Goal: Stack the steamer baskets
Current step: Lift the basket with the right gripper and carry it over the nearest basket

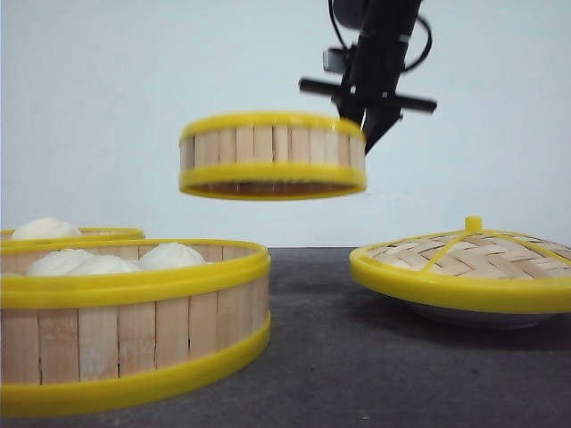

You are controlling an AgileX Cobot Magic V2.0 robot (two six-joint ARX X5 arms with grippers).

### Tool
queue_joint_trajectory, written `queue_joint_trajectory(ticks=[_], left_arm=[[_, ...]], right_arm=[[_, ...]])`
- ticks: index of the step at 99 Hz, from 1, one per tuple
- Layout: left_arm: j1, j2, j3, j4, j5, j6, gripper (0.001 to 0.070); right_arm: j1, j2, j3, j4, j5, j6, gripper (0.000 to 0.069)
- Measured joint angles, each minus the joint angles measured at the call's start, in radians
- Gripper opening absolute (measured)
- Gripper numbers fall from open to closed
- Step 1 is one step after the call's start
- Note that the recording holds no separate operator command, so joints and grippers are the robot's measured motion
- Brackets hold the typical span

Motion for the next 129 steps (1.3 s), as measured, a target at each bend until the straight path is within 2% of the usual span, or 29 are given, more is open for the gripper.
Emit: queue_joint_trajectory(ticks=[24, 38, 51, 64, 83, 99, 110, 129], left_arm=[[0.0, 0.0, 0.0, 0.0, 0.0, 0.0, 0.0509], [0.0, 0.0, 0.0, 0.0, 0.0, 0.0, 0.0509], [0.0, 0.0, 0.0, 0.0, 0.0, 0.0, 0.0509], [0.0, 0.0, 0.0, 0.0, 0.0, 0.0, 0.0509], [0.0, 0.0, 0.0, -0.001, 0.0, 0.0, 0.0509], [0.0, 0.0, 0.0, -0.002, 0.0, 0.0, 0.0509], [0.0, 0.0, 0.0, -0.002, 0.0, 0.0, 0.0509], [0.0, 0.0, 0.0, -0.003, 0.0, 0.0, 0.0509]], right_arm=[[0.076, -0.054, 0.024, -0.147, 0.014, -0.005, 0.0027], [0.128, -0.134, 0.023, -0.15, 0.072, -0.017, 0.0027], [0.175, -0.206, 0.024, -0.161, 0.085, -0.033, 0.0027], [0.223, -0.243, 0.024, -0.163, 0.146, -0.037, 0.0027], [0.275, -0.305, -0.02, -0.163, 0.186, -0.039, 0.0027], [0.318, -0.396, -0.123, -0.16, 0.209, -0.039, 0.0027], [0.338, -0.465, -0.254, -0.144, 0.207, -0.039, 0.0027], [0.343, -0.553, -0.506, 0.008, 0.139, -0.042, 0.0027]])
